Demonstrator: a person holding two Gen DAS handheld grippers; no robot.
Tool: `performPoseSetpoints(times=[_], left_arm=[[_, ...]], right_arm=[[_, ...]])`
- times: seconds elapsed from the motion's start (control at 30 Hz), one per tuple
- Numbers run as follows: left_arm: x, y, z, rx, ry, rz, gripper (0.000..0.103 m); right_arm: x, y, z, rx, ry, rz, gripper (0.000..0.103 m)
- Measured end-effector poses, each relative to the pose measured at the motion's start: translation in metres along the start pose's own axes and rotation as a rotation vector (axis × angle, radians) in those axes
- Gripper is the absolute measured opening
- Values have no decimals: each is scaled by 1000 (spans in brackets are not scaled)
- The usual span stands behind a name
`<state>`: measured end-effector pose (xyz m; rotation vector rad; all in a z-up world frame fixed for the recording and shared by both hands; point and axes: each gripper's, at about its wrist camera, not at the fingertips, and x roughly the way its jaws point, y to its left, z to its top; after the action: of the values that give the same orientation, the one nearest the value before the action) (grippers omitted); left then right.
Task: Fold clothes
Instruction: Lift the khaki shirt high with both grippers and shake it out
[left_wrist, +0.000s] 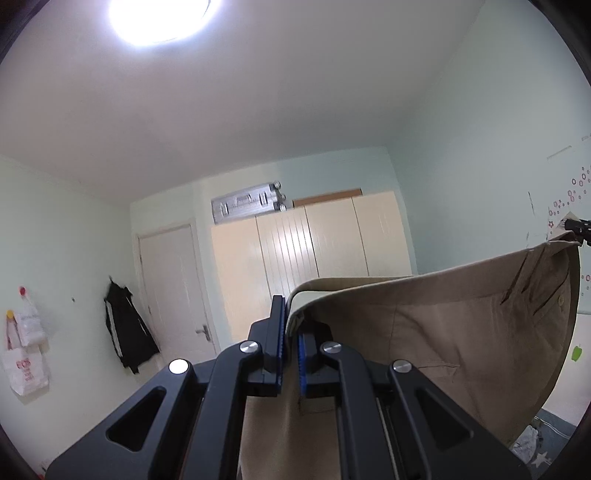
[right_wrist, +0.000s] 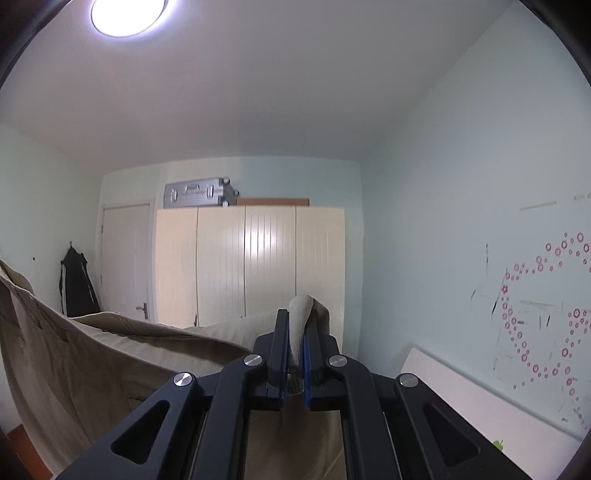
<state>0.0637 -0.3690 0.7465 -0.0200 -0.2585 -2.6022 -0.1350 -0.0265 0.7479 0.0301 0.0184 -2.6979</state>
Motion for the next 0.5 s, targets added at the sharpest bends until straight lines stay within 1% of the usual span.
performPoseSetpoints(times=[0.13,0.23,0.3,0.37,0.43,0.5], left_arm=[[41,1,-39,-2,78,-13,4],[78,-7,-72,-2,129,-6,4],[107,-15,-93,-1,161,5,4],[144,-24,-117,-11,206,11,4],[185,-37,-141,-10,245,22,4],[224,-49,-160,-15,264,35,4]], right_arm=[[36,17,-29,-7,62,-11,5],[79,26,-56,-17,117,-8,5],[114,30,-76,-24,145,-1,5],[152,34,-97,-29,172,3,5],[198,37,-121,-28,201,1,5],[237,37,-141,-18,219,1,5]])
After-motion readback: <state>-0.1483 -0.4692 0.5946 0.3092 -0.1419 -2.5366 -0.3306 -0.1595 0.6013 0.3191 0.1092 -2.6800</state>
